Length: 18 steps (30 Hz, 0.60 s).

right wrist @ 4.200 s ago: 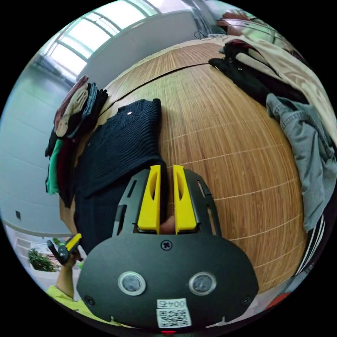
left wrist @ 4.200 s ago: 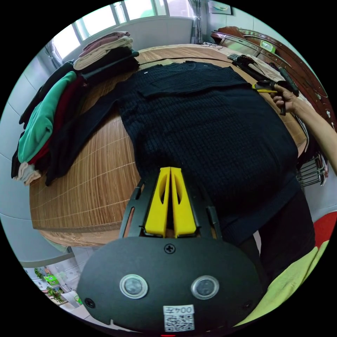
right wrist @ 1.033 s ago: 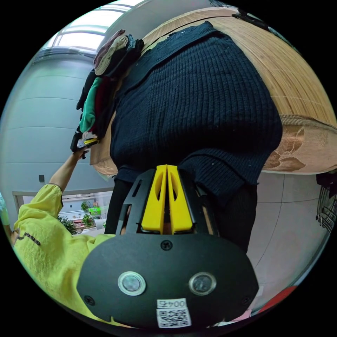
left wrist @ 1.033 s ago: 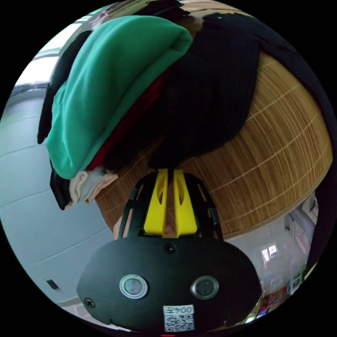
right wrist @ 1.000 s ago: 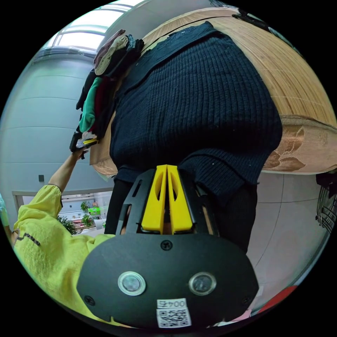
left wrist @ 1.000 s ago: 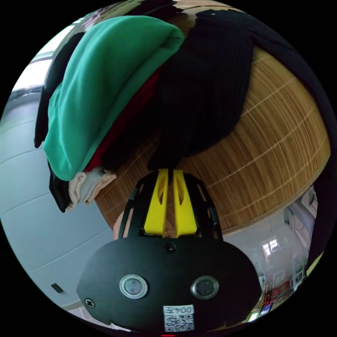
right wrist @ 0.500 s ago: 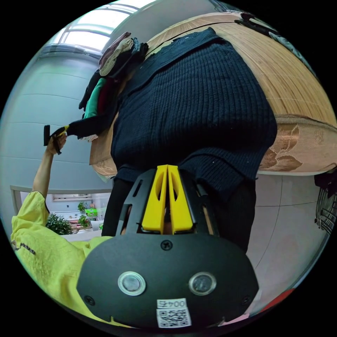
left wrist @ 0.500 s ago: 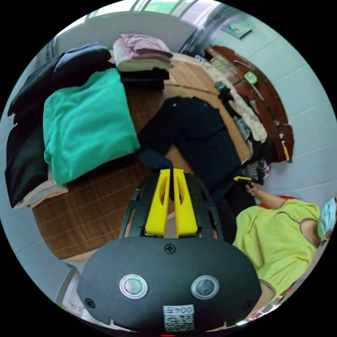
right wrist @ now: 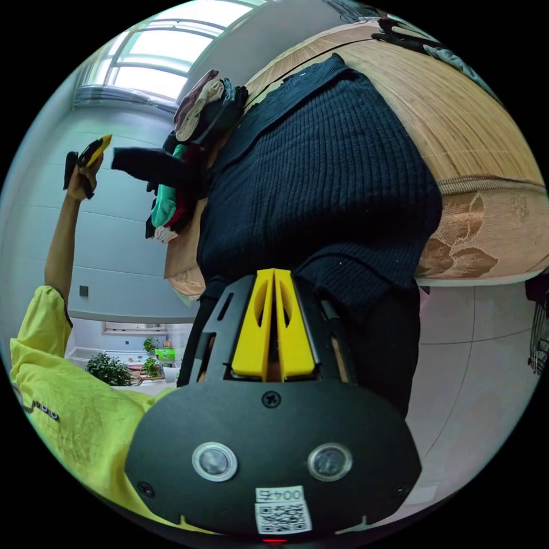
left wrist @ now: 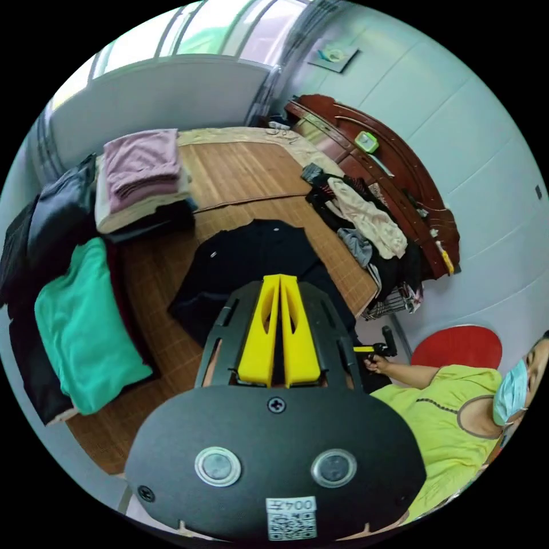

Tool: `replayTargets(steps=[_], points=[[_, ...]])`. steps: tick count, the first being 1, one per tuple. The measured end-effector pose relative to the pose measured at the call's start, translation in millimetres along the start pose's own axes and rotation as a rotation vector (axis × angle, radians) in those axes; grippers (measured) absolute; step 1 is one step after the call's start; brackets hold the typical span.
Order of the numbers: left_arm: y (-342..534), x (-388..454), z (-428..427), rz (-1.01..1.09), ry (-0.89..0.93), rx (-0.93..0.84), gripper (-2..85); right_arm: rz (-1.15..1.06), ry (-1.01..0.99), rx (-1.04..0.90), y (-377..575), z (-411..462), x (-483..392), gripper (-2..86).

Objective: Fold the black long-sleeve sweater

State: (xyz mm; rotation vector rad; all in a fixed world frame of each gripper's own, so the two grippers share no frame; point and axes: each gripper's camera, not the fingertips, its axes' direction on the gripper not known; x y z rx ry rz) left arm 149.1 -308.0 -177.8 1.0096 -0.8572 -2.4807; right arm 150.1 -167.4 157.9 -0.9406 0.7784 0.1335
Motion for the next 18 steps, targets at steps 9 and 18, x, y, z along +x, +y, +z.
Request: replayTargets(steps=[9,18], points=[[-50.3,64.3,135.9,0.155,0.027,0.021,0.6,0.0,-0.027,0.051,25.4,-25.6,5.8,-0.6],[265.7,-91.7,244.7,-0.286,0.046,0.205,1.8,-0.144,-0.055,0.106,42.4,-51.1,-21.1,1.5]])
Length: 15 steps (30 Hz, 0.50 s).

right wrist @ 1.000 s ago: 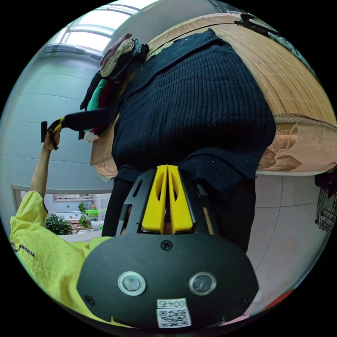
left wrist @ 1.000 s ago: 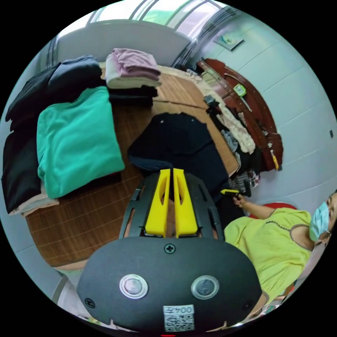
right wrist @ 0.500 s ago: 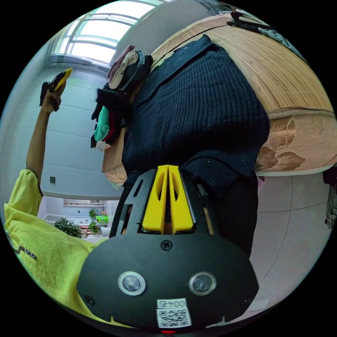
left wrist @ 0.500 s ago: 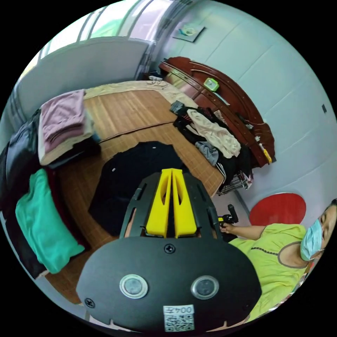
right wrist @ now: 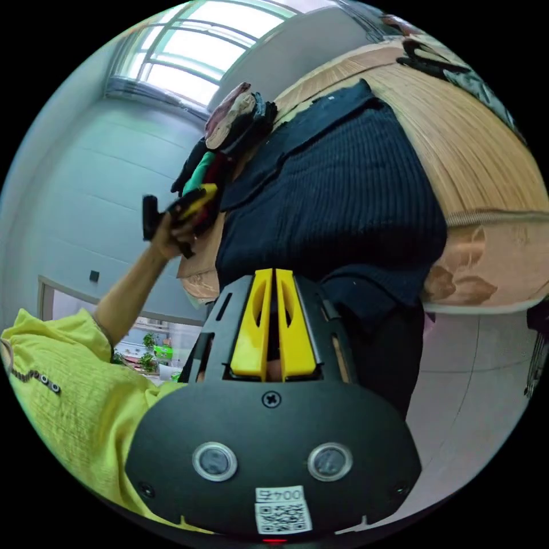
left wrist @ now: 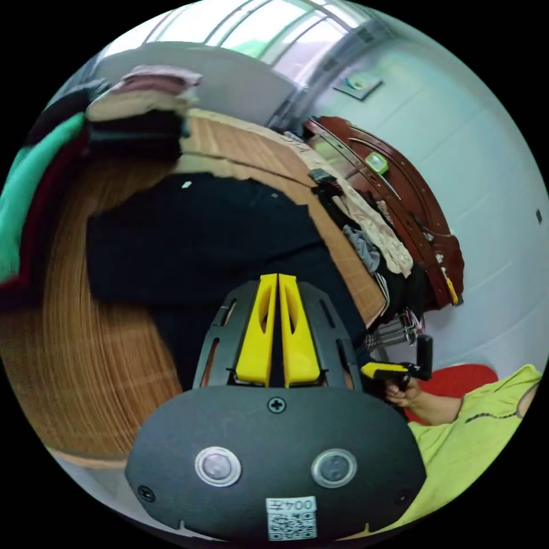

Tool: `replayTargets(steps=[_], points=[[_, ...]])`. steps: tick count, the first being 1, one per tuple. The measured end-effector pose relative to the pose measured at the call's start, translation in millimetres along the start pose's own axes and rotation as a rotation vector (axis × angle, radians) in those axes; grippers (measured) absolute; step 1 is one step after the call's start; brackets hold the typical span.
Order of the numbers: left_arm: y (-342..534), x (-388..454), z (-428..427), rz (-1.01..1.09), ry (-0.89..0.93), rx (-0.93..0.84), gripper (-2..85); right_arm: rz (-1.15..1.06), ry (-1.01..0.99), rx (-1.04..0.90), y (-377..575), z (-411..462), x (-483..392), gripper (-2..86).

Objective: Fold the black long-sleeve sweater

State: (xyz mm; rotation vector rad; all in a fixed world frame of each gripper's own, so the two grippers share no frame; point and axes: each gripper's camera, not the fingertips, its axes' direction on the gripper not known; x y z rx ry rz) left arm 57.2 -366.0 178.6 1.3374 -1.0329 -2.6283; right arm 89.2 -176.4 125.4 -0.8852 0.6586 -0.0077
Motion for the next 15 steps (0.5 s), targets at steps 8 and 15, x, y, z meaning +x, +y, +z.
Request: replayTargets(steps=[8,15], points=[[102.1,-78.9,25.5,-0.007,-0.2,0.186,1.6,-0.214,0.036,0.081,-134.1,37.8,-49.4,9.0],[93.3,-120.7,37.6,-0.003,-0.173,0.237,0.6,-0.446,0.281,-0.058,-229.9,109.6,-74.5,11.3]])
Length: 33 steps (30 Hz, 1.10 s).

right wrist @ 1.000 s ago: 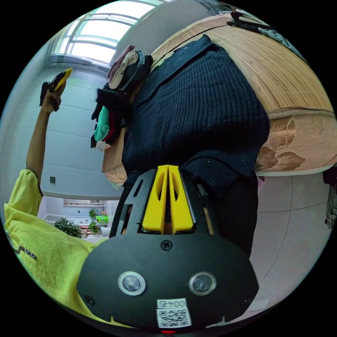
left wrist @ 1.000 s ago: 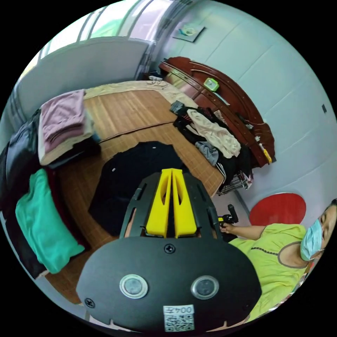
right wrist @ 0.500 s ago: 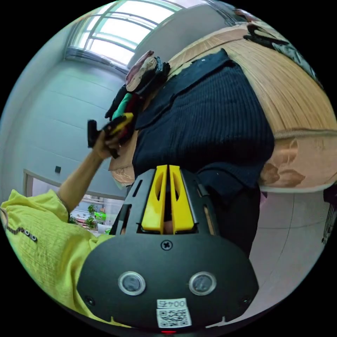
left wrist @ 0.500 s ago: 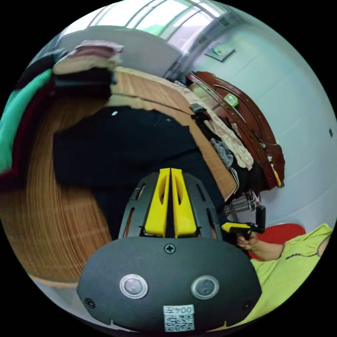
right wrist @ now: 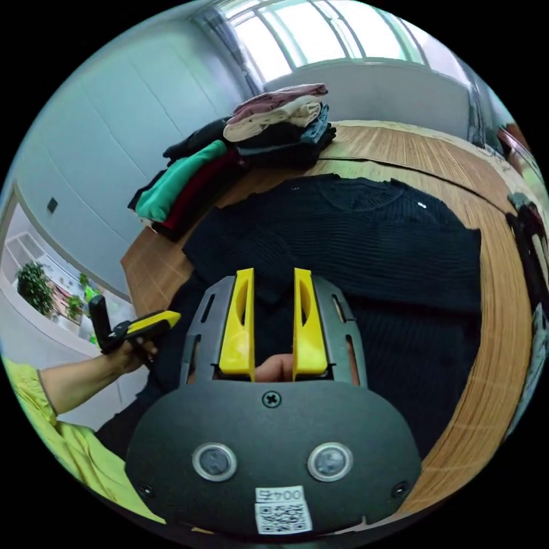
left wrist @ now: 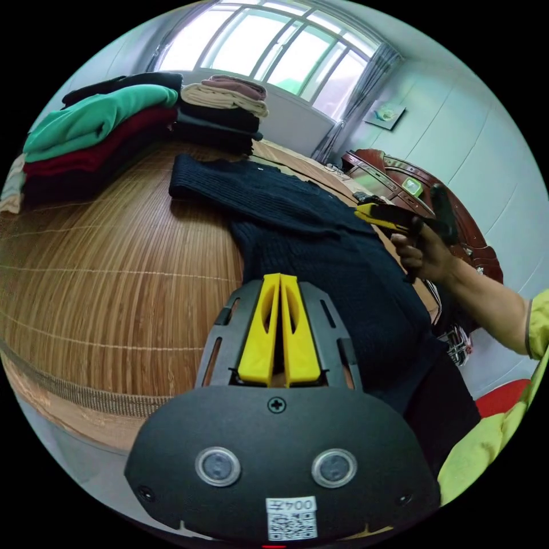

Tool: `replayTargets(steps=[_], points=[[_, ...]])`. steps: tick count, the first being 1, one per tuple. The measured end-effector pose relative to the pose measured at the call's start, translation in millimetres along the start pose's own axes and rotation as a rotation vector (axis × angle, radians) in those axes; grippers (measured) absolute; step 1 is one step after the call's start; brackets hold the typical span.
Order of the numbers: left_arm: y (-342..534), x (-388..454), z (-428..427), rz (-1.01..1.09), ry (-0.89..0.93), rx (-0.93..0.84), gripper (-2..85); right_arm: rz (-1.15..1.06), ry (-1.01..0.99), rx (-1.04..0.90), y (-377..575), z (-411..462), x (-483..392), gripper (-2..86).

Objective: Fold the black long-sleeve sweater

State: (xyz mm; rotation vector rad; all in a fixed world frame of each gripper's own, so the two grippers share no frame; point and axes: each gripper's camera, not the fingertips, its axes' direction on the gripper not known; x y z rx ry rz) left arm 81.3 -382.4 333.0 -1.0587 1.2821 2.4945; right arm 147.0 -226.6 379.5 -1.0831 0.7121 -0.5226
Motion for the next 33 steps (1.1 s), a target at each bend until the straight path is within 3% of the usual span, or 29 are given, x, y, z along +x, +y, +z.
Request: replayTargets(steps=[5,14,19,23,27,33], points=[[-7.4,-28.4,8.6,-0.026,0.049,0.021,0.5,-0.055,0.049,-0.096,-23.6,22.3,6.2,12.1],[-28.2,-61.4,21.0,-0.02,0.057,0.038,0.5,-0.062,-0.069,-0.152,-10.3,12.8,-8.3,9.8],[-41.0,-75.7,26.4,-0.019,0.056,0.04,0.6,0.149,-0.23,-0.09,-4.9,7.0,14.7,7.1],[-52.2,-86.3,30.5,-0.02,0.054,0.039,0.6,0.222,-0.225,-0.083,-6.1,1.1,14.2,3.8],[-63.4,-96.9,34.0,-0.026,0.064,0.038,0.5,0.127,-0.206,-0.037,-53.2,-43.0,-26.9,3.0],[-78.2,-103.7,37.4,-0.025,0.056,0.035,0.4,-0.152,-0.028,-0.113,-160.6,-102.1,-106.0,2.7]])
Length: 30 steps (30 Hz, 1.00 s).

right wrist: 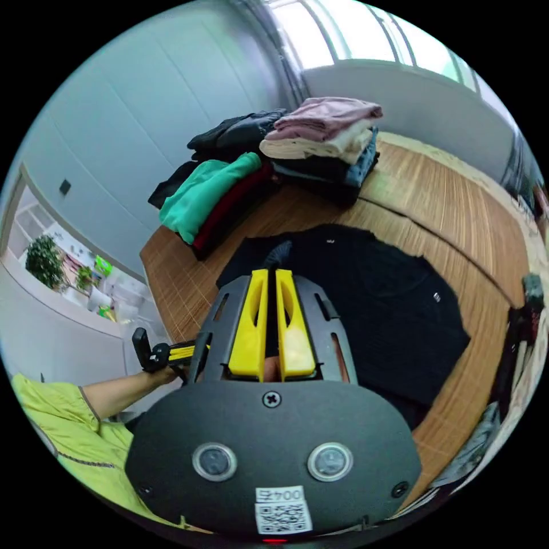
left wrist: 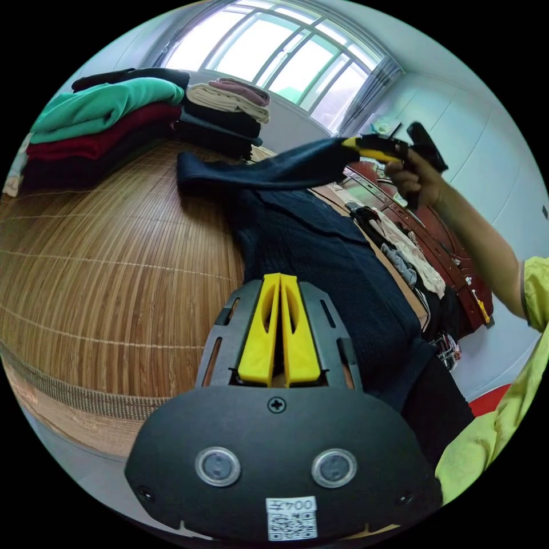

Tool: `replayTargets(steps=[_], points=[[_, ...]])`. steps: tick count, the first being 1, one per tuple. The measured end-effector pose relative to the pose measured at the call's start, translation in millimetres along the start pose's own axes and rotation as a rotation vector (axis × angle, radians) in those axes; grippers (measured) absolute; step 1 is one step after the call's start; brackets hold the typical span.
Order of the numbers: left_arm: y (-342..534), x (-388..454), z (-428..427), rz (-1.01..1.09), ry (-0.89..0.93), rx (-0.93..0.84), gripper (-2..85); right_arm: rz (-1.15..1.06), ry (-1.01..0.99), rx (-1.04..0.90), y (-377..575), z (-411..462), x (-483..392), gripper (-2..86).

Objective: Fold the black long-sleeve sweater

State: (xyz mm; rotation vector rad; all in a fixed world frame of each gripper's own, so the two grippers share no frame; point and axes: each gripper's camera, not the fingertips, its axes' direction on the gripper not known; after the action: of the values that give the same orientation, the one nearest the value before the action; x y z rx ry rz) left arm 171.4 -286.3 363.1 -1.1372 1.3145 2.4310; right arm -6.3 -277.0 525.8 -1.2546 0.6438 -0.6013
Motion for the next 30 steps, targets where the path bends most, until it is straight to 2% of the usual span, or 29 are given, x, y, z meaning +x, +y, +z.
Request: replayTargets(steps=[5,9,15,20,27,30], points=[[-10.7,-3.6,2.1,-0.003,0.004,-0.001,0.3,-0.013,0.134,-0.052,-40.5,-36.6,13.0,2.7],[-19.1,-4.2,3.6,-0.006,0.005,-0.001,0.3,0.138,0.167,-0.049,-27.8,-52.7,67.4,2.7],[-30.2,0.1,5.0,-0.008,0.004,-0.001,0.4,0.387,0.13,-0.116,23.7,-9.4,136.4,3.2],[-38.6,6.6,5.6,-0.011,0.005,-0.003,0.4,0.433,0.09,-0.092,35.0,2.9,143.2,4.2],[-50.9,22.4,5.3,-0.01,-0.002,-0.004,0.4,0.63,0.312,-0.085,66.3,20.0,156.4,8.2],[-56.1,29.8,4.5,-0.011,-0.002,-0.003,0.4,0.683,0.308,-0.015,100.2,27.5,144.5,7.1]])
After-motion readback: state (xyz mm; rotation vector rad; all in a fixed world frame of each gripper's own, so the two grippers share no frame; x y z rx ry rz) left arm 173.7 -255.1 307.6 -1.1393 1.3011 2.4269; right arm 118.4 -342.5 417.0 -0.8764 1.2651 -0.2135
